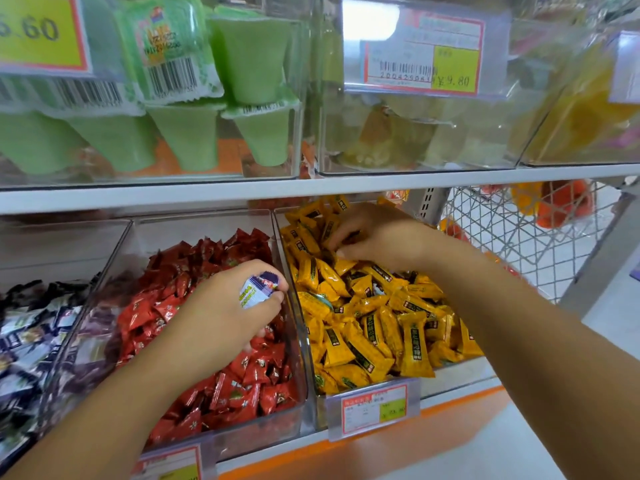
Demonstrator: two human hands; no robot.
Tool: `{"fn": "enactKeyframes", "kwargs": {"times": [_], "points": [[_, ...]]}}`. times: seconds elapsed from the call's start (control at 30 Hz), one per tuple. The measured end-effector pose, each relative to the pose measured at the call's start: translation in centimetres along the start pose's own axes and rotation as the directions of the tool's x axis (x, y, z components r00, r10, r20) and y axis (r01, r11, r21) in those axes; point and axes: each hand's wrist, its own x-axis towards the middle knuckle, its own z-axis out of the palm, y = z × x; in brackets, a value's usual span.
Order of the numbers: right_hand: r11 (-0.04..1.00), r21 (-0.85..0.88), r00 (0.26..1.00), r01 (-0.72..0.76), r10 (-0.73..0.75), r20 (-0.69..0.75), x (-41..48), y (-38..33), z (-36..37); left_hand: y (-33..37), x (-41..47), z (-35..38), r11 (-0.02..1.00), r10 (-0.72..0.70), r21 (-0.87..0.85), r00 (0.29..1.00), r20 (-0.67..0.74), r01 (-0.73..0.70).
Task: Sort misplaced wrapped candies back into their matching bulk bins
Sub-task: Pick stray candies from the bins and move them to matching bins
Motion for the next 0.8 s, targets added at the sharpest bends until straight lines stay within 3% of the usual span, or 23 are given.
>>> {"fn": "enactKeyframes", "kwargs": {"times": [0.2, 0.4, 0.8], "points": [[0.961, -0.268, 0.996, -0.065, 0.077, 0.036, -3.3, -1.4, 3.9, 0.5, -0.1, 0.5, 1.000, 0.001, -0.009, 1.000, 0.009, -0.001], [0.962, -0.245, 0.991, -0.121, 0.103, -0.084, -4.0, -1.2, 4.1, 0.2, -0.6, 0.2, 1.000, 0.009, 0.016, 1.000, 0.022, -0.009], [0.922, -0.356, 0.977, -0.153, 0.197, 0.088, -2.0, -1.4, 5.2, -0.7, -1.2, -1.2, 0.999, -0.022, 0.025, 1.000, -0.016, 0.022]]}}
